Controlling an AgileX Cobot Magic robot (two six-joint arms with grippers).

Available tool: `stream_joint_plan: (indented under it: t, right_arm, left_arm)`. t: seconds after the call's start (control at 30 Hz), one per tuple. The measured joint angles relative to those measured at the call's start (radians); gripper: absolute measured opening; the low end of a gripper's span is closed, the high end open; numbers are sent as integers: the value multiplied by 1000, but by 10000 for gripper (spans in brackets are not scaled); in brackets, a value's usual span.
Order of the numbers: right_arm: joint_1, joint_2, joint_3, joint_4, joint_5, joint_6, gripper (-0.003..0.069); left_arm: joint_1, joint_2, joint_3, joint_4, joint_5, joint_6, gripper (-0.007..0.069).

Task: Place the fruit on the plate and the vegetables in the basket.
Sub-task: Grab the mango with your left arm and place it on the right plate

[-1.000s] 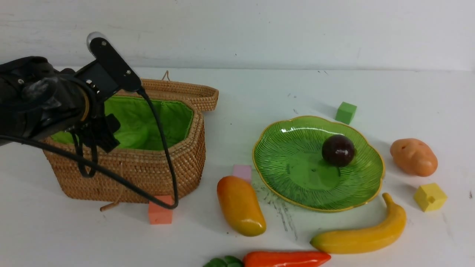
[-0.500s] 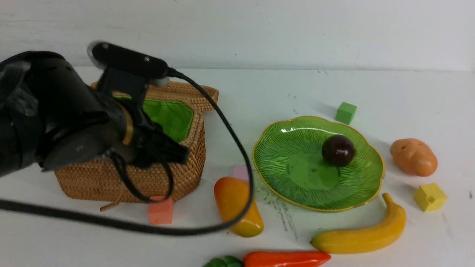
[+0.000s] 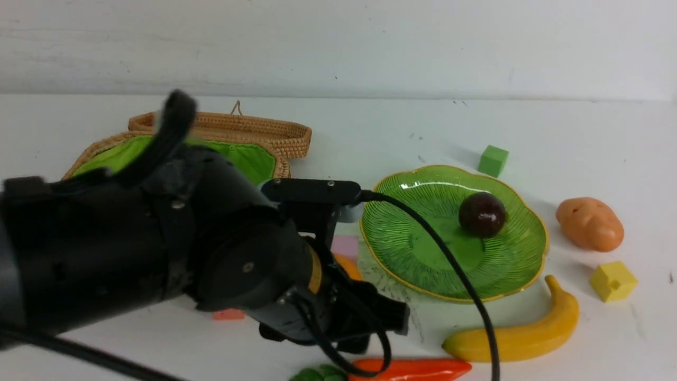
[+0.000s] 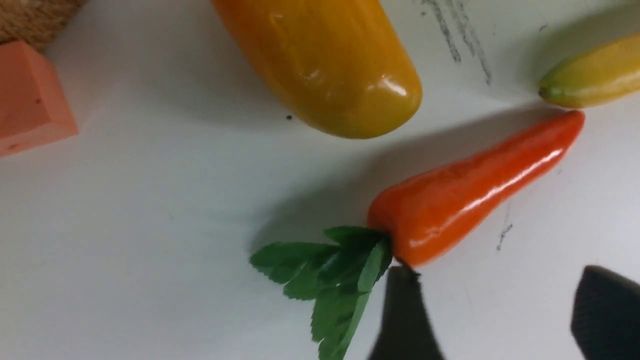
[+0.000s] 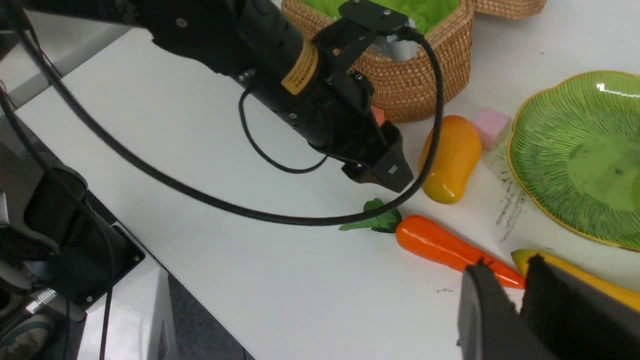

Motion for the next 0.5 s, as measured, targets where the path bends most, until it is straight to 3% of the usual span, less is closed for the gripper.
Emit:
stream_joint_plan:
  t: [0.07, 0.17, 0.5]
  right_arm:
    - [0, 0, 0, -3, 1, -11, 132]
    - [0, 0, 0, -4, 3, -22, 132]
    - [0, 0, 0, -4, 16, -32, 142]
  left_arm:
    - [0, 45, -40, 11, -7, -45, 582]
    - [0, 121, -103, 55, -8, -127, 657]
    - [0, 244, -161, 240, 24, -292, 645]
